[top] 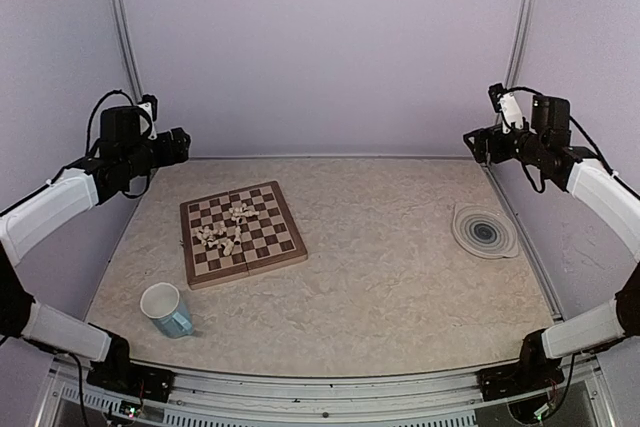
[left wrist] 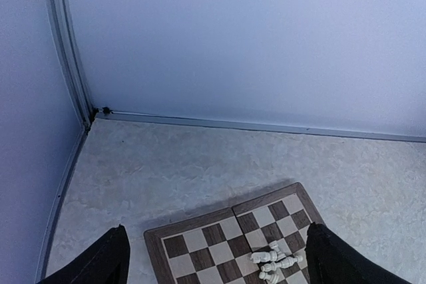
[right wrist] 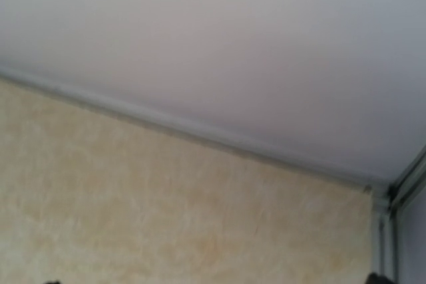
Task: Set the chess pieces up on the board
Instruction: Position the chessboard at the center of the board.
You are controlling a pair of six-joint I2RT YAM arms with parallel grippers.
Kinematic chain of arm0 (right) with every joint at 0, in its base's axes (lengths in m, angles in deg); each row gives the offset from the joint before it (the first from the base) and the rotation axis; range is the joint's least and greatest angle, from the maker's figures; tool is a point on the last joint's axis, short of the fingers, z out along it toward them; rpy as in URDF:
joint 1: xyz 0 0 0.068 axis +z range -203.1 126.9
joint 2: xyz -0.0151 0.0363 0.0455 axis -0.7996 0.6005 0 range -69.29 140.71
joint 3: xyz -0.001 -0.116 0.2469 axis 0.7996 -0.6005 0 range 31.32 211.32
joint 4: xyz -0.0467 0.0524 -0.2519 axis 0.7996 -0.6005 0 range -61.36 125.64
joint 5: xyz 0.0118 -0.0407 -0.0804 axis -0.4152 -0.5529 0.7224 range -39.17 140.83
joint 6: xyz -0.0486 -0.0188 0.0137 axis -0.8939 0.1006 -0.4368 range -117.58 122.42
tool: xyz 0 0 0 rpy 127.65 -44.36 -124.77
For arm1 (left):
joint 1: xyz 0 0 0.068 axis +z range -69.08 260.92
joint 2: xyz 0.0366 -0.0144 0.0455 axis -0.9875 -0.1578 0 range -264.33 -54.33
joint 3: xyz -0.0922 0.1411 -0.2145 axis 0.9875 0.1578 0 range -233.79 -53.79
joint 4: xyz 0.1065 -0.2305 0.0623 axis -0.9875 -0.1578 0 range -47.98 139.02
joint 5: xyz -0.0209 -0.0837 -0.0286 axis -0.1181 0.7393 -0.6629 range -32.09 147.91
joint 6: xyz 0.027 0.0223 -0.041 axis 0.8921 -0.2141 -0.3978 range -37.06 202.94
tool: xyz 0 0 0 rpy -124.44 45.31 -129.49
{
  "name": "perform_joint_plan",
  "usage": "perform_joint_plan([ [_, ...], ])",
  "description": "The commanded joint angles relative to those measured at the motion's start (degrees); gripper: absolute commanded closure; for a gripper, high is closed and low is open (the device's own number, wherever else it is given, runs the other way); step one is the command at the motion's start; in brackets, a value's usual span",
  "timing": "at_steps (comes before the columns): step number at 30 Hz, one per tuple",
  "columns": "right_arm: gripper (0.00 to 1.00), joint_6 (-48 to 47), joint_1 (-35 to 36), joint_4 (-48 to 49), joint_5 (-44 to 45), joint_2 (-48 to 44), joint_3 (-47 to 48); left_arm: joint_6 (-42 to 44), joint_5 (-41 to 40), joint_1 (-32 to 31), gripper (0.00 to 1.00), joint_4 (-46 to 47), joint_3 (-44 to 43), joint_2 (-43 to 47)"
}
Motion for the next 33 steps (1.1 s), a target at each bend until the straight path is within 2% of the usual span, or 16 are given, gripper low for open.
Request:
perform_joint_plan([
  [1, 0.01, -0.14, -1.14, 2.45, -3.13, -1.13, -3.97, -2.35, -0.16, 3.20, 0.07, 4.39, 2.99, 0.64],
  [7, 0.02, -5.37, -1.43, 1.05, -10.48, -0.10, -6.65, -5.05, -1.47, 7.07, 0.03, 5.93, 6.57, 1.14],
  [14, 0.07, -12.55, 4.98, -0.71, -13.54, 3.25, -4.99, -10.06, -2.28, 11.20, 0.02, 1.68, 4.99, -3.22],
  [18, 0.09, -13.50, 10.68, -0.48, -15.48, 6.81, -4.51, -14.70, 1.87, 14.77, 0.01, 1.97, 4.72, -9.74],
  [21, 0.12, -13.63, 13.94, -1.28, -21.97, 9.36, -5.09, -17.35, 3.64, 16.70, 0.01, 0.22, 2.53, -15.47],
  [24, 0.14, -14.35, 16.11, -0.19, -24.50, 10.39, -6.96, -19.57, 8.90, 17.80, 0.01, 1.43, 1.73, -21.22],
  [27, 0.14, -14.70, 16.97, 0.67, -25.19, 10.35, -8.24, -20.31, 12.46, 17.61, 0.03, 1.97, 0.25, -26.04],
  [33, 0.15, -15.94, 17.46, 3.23, -24.73, 9.01, -12.03, -19.85, 13.63, 14.77, 0.09, -0.12, -3.33, -34.01],
])
